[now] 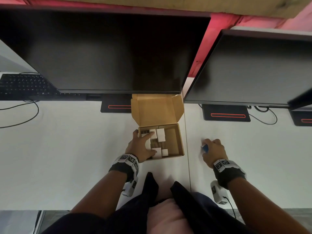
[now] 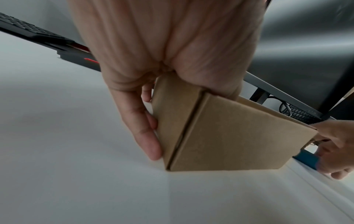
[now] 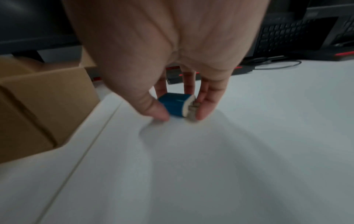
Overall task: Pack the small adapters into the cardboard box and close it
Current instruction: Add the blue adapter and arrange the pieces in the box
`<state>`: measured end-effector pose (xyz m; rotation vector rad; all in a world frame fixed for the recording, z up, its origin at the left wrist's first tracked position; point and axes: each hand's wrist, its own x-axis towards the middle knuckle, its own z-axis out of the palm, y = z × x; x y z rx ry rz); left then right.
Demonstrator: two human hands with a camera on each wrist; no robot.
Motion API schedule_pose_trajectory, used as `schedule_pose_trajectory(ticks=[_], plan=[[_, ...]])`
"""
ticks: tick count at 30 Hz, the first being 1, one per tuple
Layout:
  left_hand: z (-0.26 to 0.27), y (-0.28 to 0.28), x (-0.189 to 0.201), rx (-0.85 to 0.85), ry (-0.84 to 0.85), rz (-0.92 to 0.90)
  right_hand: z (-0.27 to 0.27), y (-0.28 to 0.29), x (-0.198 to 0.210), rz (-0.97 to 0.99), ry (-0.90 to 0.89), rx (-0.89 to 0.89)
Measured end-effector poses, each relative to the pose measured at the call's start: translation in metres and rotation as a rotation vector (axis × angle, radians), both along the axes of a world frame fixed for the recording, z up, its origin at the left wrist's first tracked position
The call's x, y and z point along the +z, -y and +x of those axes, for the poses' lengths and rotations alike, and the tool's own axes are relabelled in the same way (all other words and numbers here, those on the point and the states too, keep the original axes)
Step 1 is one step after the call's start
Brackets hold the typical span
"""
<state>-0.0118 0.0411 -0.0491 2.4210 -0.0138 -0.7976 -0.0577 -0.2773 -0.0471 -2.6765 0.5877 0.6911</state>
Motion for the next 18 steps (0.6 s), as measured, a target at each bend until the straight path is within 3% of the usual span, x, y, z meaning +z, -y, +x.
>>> schedule_pose_trajectory(ticks=[7, 10, 13, 18], plan=[[-0.001, 0.000, 0.002, -0.004, 0.014, -0.013, 0.025, -0.052, 0.036, 0.300, 0.477, -0.014], [0.000, 0.000, 0.005, -0.035, 0.025, 0.011, 0.041, -0.087, 0.056, 0.353, 0.400, 0.108], [0.000, 0.000, 0.006, -0.044, 0.027, 0.035, 0.047, -0.117, 0.053, 0.205, 0.279, 0.313], [-0.002, -0.002, 0.003, -0.029, 0.031, 0.004, 0.055, -0.145, 0.035, -0.057, 0.144, 0.426]])
